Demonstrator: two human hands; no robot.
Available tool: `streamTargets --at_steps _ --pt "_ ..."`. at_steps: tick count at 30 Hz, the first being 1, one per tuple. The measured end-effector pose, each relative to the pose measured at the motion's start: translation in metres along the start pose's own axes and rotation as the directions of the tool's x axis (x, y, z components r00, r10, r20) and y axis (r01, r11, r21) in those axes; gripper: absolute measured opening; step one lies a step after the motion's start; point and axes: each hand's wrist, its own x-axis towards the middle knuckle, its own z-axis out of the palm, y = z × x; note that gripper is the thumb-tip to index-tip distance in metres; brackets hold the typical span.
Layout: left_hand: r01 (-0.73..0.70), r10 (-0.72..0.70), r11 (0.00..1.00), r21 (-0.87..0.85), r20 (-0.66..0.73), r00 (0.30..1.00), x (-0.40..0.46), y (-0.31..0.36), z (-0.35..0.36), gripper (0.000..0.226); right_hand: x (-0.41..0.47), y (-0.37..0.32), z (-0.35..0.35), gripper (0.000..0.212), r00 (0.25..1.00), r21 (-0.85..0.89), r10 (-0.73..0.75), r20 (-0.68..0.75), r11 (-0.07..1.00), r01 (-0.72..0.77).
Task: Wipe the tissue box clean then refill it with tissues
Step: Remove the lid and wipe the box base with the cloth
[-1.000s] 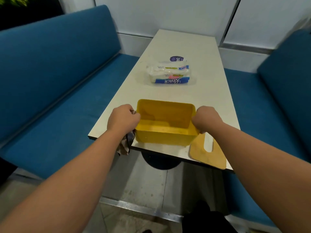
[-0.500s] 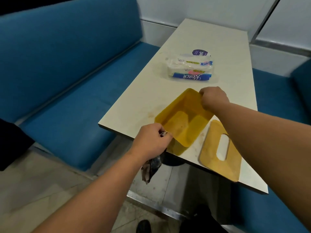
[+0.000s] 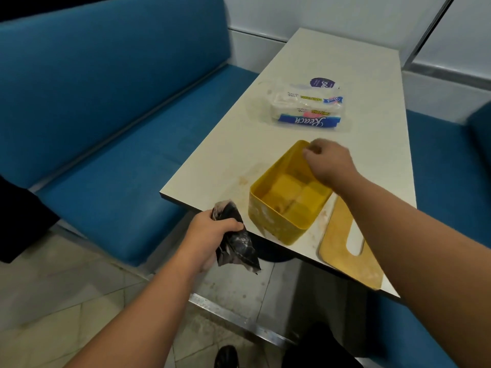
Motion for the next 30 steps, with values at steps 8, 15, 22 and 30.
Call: streamTargets --at_steps 8,15,22,30 --pt "-0.058 0.071 0.987 -0.152 0.086 0.994 0.004 -0.018 0.016 0.018 -0.062 -0.028 0.028 0.042 0.756 0.093 0.021 0.654 0.990 -0.108" --pt "-0.115 0.115 0.949 -0.293 -0.015 0.993 0.000 -0.026 0.025 0.021 -0.069 -0.023 0.035 0.044 0.825 -0.153 -0.130 0.550 0.955 0.253" --pt "-0.260 0.229 0.916 -0.307 -0.134 0.964 0.003 -0.021 0.041 0.021 -0.067 -0.013 0.042 0.043 0.842 0.031 -0.139 0.522 0.989 0.144" --pt "-0.315 0.256 0.911 -0.266 -0.235 0.938 0.009 -0.021 0.061 0.018 -0.061 -0.017 0.038 0.036 0.816 0.128 -0.079 0.573 0.992 0.006"
